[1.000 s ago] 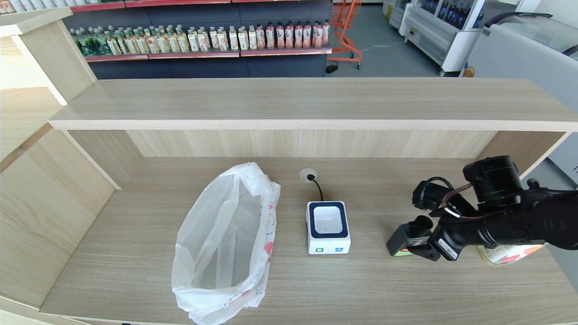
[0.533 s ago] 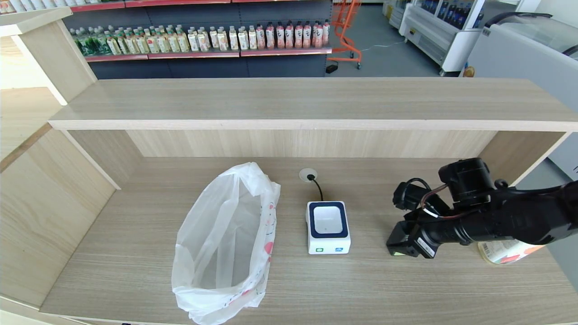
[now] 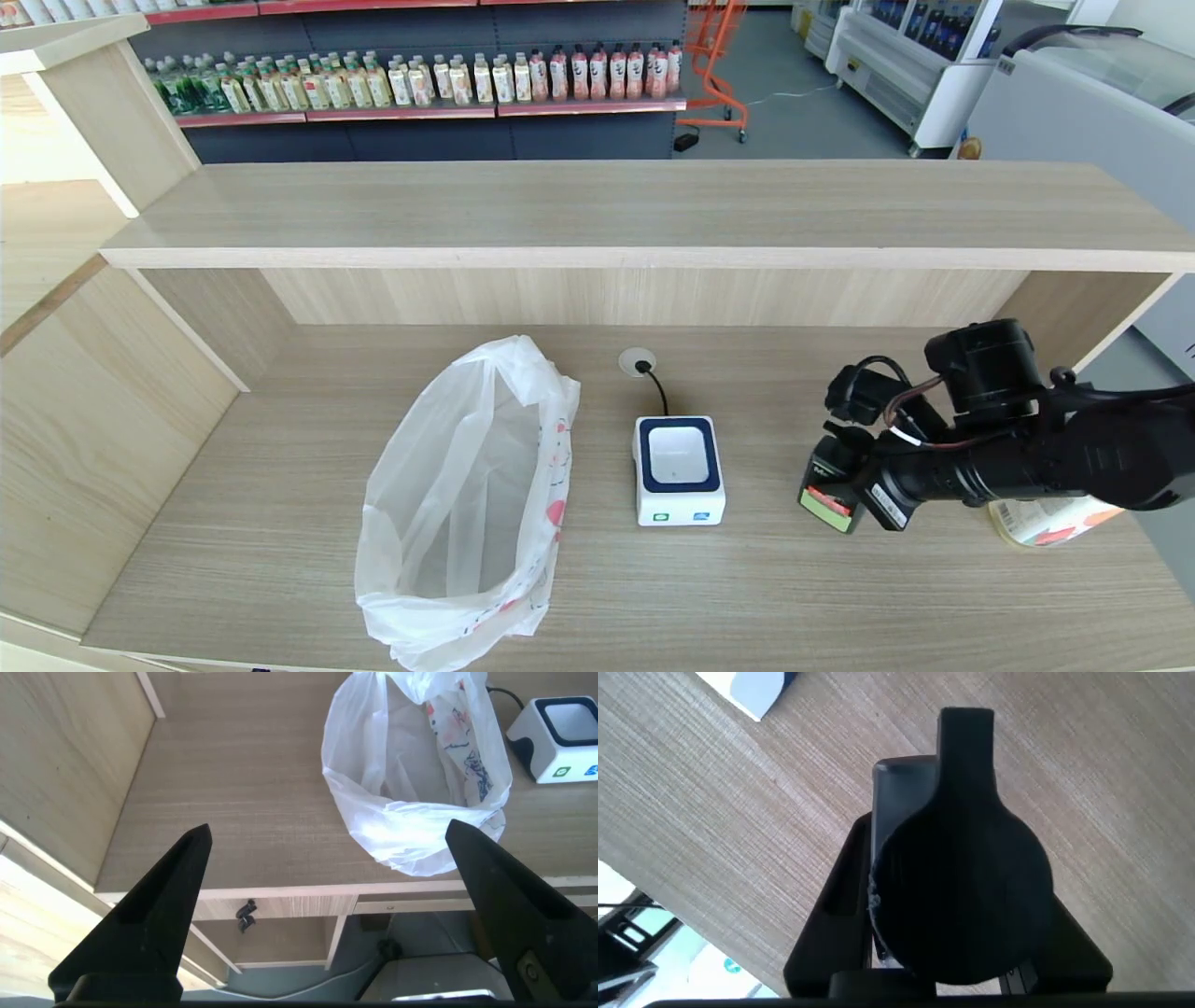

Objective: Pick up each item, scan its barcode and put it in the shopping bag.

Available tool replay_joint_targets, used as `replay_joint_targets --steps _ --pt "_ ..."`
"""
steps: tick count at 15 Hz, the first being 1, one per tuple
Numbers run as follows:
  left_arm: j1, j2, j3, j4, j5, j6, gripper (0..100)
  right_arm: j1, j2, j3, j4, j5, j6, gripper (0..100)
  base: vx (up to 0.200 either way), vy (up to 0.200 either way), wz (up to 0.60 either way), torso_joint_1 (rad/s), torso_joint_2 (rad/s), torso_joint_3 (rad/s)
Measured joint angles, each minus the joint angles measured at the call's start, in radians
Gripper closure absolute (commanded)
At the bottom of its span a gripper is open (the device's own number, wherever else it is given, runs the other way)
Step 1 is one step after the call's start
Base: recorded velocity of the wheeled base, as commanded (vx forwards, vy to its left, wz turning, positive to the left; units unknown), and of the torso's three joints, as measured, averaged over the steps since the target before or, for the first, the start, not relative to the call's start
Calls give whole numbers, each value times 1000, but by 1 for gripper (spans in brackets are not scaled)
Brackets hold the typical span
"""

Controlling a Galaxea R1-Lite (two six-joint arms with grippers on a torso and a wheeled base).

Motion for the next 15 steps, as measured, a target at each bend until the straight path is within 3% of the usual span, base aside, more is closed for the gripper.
replay_joint_targets --steps 3,5,6,10,13,15 --pt "0 0 0 0 0 0 0 -67 -154 7 2 -7 126 100 0 0 0 0 0 0" --pt "0 0 0 0 0 0 0 -114 -274 32 0 -8 94 100 0 0 0 0 0 0" --pt "1 0 0 0 0 0 0 -124 -340 59 -15 -4 9 100 0 0 0 0 0 0" --pt "0 0 0 0 1 0 0 -138 -480 163 -238 79 -619 100 0 0 0 0 0 0" --pt "0 0 0 0 0 0 0 -146 -494 186 -287 371 -1141 100 0 0 0 0 0 0" --pt "0 0 0 0 0 0 0 -124 -461 205 -241 586 -1626 100 0 0 0 0 0 0"
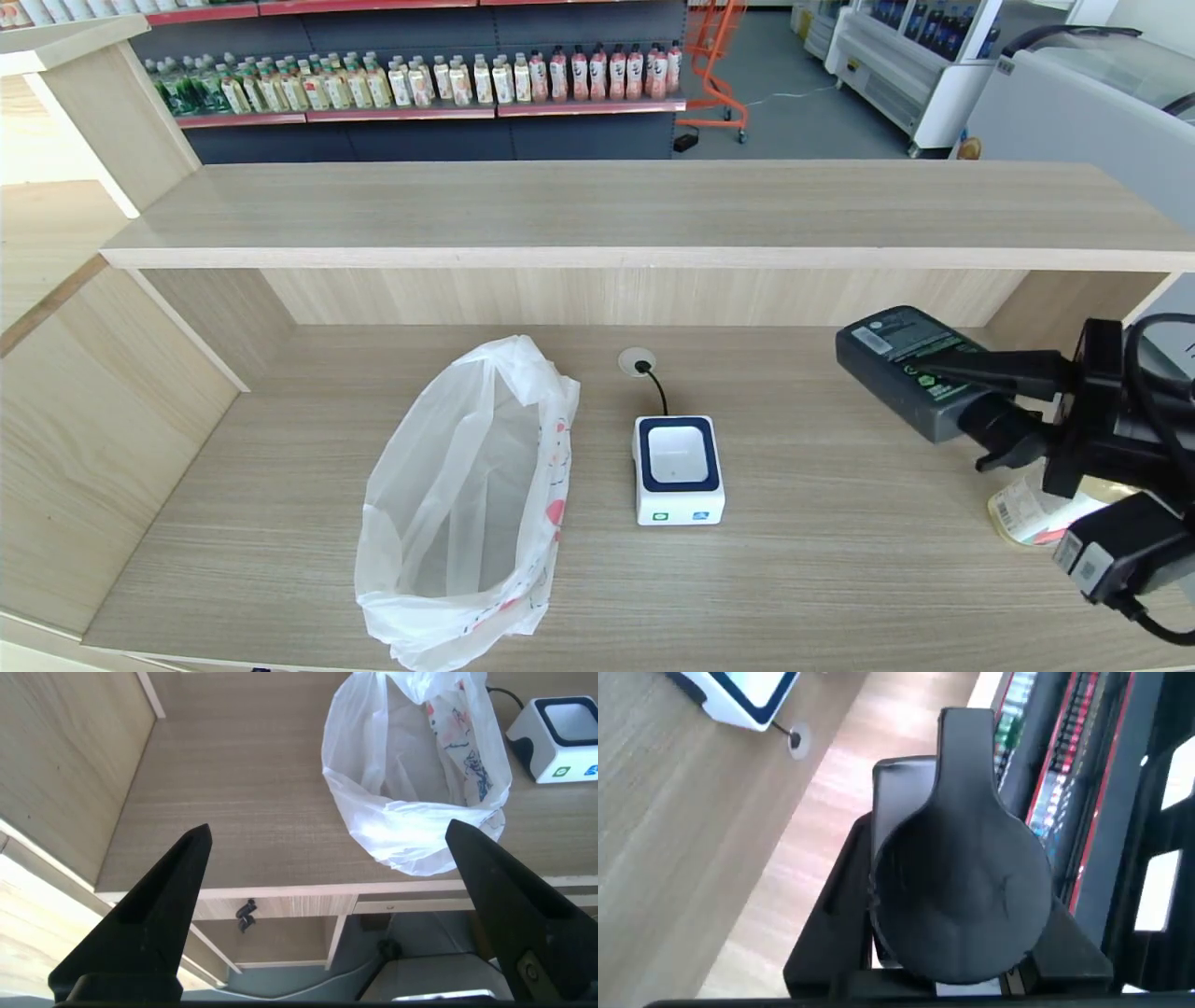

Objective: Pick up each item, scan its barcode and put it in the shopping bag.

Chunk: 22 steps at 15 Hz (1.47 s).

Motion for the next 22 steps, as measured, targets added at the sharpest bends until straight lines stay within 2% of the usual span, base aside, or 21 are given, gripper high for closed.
replay_joint_targets --steps 1,2,3,4,7,13,16,22 --pt "0 0 0 0 0 1 0 34 30 25 66 91 -219 100 0 0 0 0 0 0" --pt "0 0 0 0 0 1 0 69 59 49 138 143 -364 100 0 0 0 0 0 0" --pt "0 0 0 0 0 0 0 117 93 75 240 184 -505 100 0 0 0 0 0 0" --pt "0 0 0 0 0 0 0 152 123 92 287 220 -580 100 0 0 0 0 0 0" --pt "0 0 0 0 0 0 0 191 209 98 278 313 -600 100 0 0 0 0 0 0" --pt "0 0 0 0 0 0 0 331 382 17 76 477 -600 100 0 0 0 0 0 0" --pt "0 0 0 0 0 0 0 355 449 -45 47 489 -600 100 0 0 0 0 0 0" --pt "0 0 0 0 0 0 0 354 507 -69 40 491 -600 100 0 0 0 0 0 0"
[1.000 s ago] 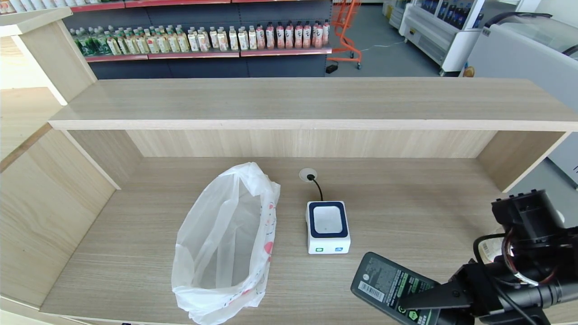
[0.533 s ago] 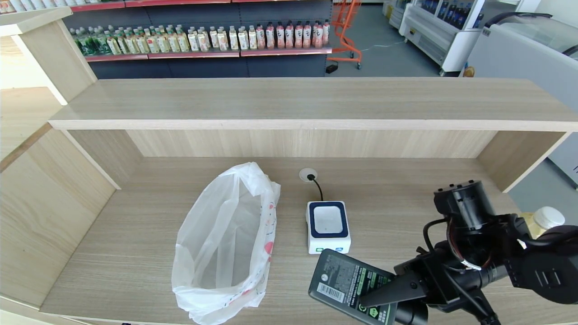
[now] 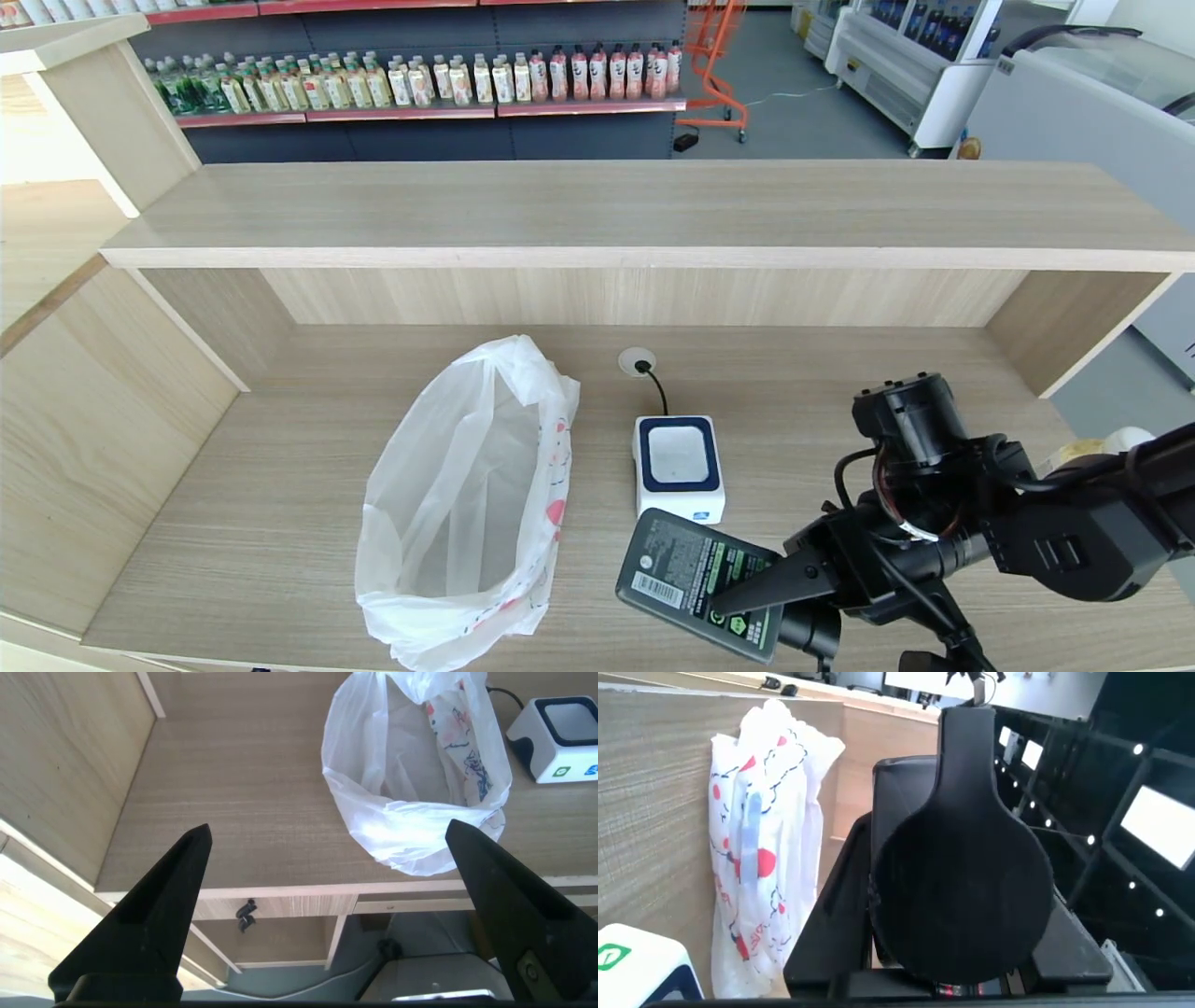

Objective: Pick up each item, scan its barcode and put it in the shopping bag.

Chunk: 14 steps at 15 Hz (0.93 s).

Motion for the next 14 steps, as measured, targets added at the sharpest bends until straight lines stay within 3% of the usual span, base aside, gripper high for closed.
replay_joint_targets --steps 4,14 --pt "0 0 0 0 0 0 0 -1 5 -13 -109 -1 0 100 0 0 0 0 0 0" --pt "0 0 0 0 0 0 0 1 1 -19 -149 -2 6 100 0 0 0 0 0 0"
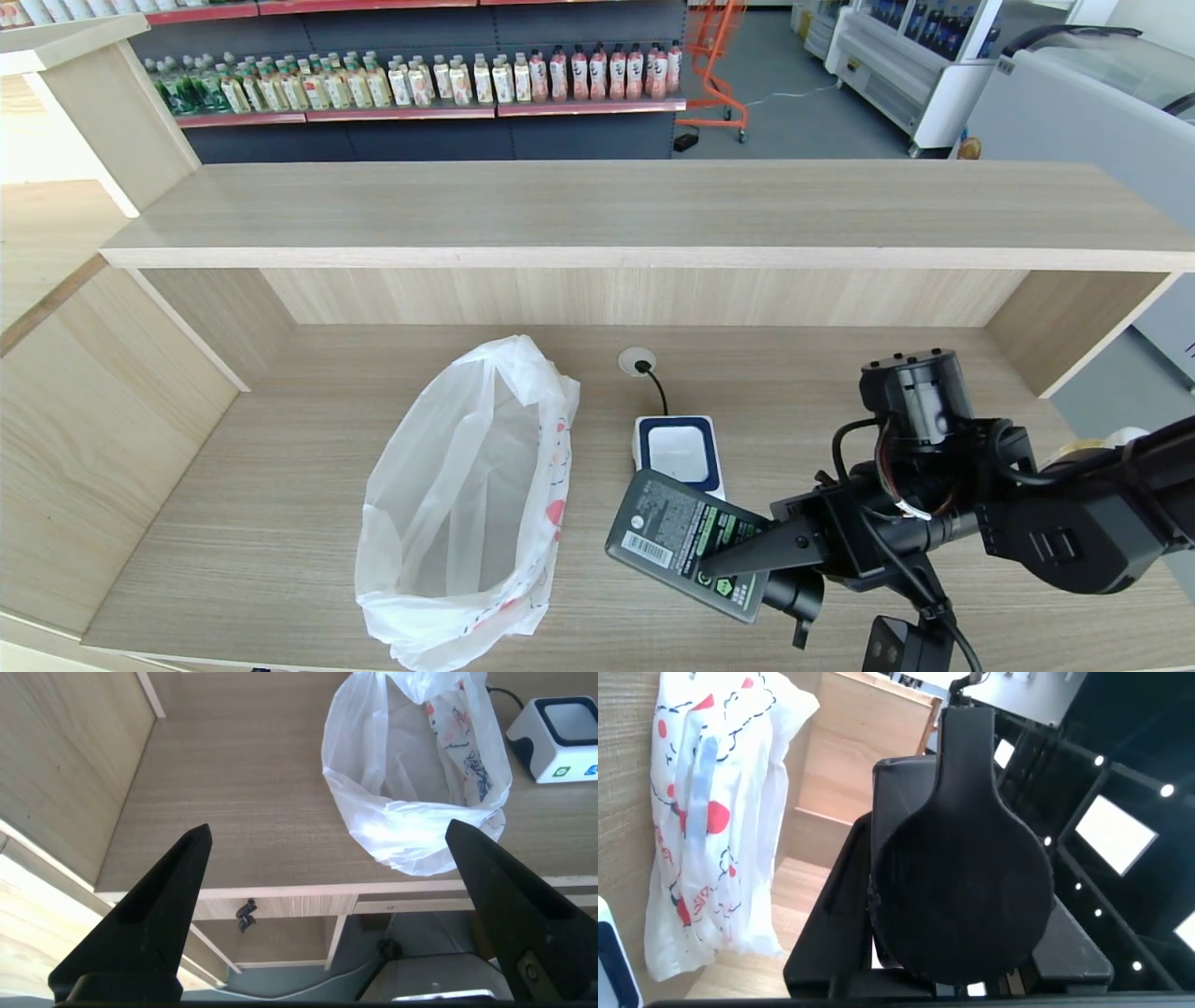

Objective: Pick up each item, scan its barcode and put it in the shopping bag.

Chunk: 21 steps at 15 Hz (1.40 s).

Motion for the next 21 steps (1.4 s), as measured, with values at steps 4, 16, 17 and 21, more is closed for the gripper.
replay_joint_targets --steps 4,16,17,21 --pt "0 0 0 0 0 0 0 1 -93 -9 6 -6 267 100 0 0 0 0 0 0" --pt "0 0 0 0 -1 0 0 -562 -473 74 166 -175 2152 100 0 0 0 0 0 0" --pt "0 0 0 0 0 0 0 -559 -474 53 167 -239 2386 100 0 0 0 0 0 0" --pt "0 0 0 0 0 0 0 -391 -405 -56 167 -544 3080 100 0 0 0 0 0 0"
